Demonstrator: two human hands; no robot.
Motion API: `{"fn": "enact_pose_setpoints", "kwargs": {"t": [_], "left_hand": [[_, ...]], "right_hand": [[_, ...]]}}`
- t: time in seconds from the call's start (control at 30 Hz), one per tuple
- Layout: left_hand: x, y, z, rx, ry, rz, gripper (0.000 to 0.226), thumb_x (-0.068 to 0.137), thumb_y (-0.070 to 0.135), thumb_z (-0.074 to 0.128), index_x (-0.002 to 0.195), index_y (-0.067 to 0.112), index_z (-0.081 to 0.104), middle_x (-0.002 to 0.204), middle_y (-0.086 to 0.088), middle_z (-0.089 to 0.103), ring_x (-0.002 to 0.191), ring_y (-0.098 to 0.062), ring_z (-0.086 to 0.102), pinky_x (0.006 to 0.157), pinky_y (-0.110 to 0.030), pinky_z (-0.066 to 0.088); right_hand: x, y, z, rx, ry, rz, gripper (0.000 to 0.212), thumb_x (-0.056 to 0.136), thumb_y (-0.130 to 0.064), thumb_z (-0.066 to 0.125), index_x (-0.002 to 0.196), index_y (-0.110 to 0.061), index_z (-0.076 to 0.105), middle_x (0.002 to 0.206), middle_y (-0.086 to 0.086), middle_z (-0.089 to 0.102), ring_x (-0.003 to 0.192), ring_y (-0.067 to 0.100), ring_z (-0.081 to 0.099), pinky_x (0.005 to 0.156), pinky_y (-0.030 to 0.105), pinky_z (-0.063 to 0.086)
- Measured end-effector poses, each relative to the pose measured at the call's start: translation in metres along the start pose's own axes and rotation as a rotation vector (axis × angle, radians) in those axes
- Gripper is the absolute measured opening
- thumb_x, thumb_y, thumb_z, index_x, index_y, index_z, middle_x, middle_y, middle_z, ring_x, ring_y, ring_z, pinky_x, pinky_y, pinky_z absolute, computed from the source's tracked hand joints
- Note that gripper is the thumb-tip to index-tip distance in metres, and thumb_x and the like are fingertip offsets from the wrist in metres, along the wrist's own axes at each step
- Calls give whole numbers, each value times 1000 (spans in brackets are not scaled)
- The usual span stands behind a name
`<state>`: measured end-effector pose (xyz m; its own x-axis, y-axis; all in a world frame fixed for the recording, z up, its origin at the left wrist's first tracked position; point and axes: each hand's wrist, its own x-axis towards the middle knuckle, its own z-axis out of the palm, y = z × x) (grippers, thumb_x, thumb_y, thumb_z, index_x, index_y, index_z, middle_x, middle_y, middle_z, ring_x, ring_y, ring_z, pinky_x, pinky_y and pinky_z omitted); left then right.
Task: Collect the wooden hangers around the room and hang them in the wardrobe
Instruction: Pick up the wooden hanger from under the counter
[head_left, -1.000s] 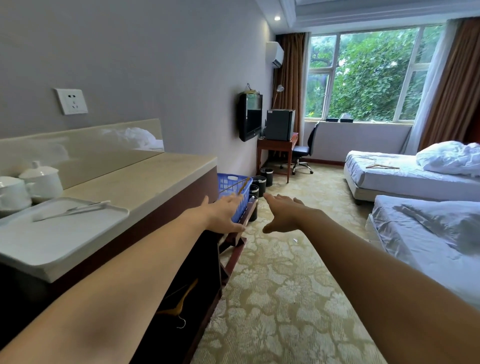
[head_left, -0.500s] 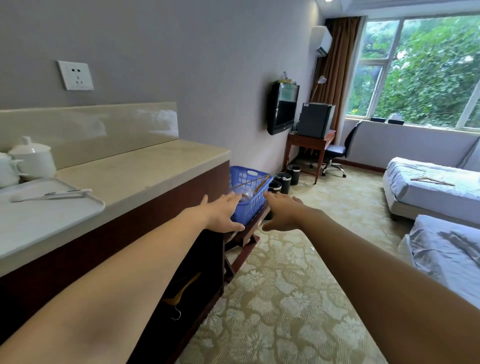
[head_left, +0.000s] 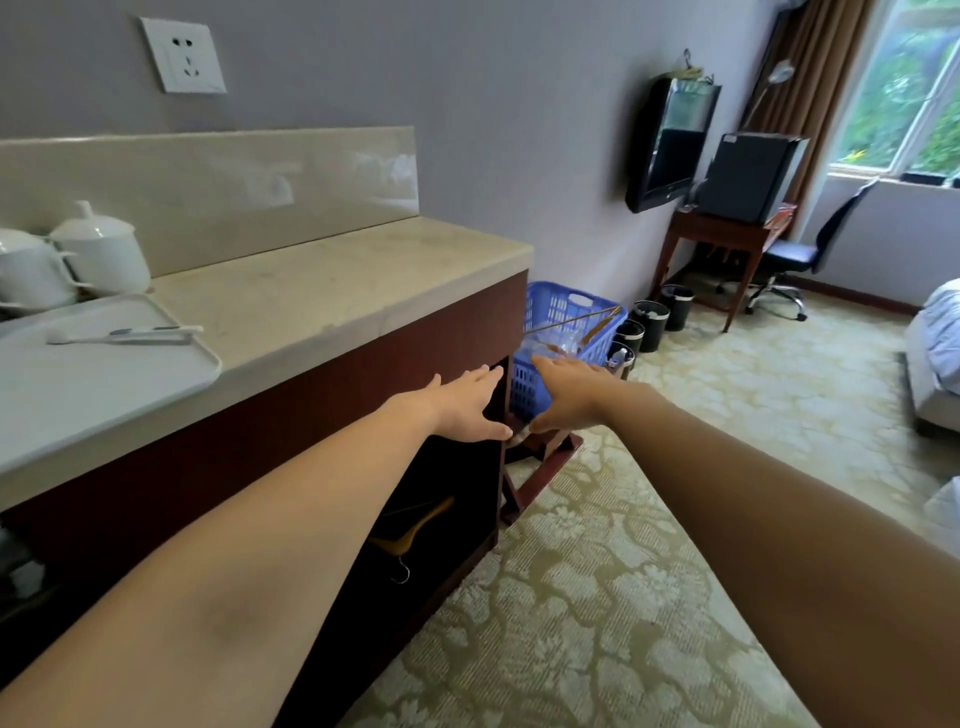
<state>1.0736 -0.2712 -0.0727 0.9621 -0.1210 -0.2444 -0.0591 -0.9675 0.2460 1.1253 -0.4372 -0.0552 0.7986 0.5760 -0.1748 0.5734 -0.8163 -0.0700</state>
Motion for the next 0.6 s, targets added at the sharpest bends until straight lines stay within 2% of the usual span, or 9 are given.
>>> {"fn": "enact_pose_setpoints", "kwargs": {"t": [0.33,0.6], "left_hand": [[73,-40,10,-99,-68,-63,90,94,49,51,153,18,-9,162,-4,-7,149,-22,-4,117,-52,-4],[103,-62,24,-191,-102,-179,89,95,46,52,153,17,-9,162,-1,-5,149,-19,-4,118,-49,-2]], "right_hand": [[93,22,18,10,-101,-51,100,85,-47,65,153,-14,0,160,6,13,147,27,11,117,48,15],[144,39,36,14,-169,-150,99,85,-43,67,154,-15,1,160,8,13,147,26,10,116,49,16]]}}
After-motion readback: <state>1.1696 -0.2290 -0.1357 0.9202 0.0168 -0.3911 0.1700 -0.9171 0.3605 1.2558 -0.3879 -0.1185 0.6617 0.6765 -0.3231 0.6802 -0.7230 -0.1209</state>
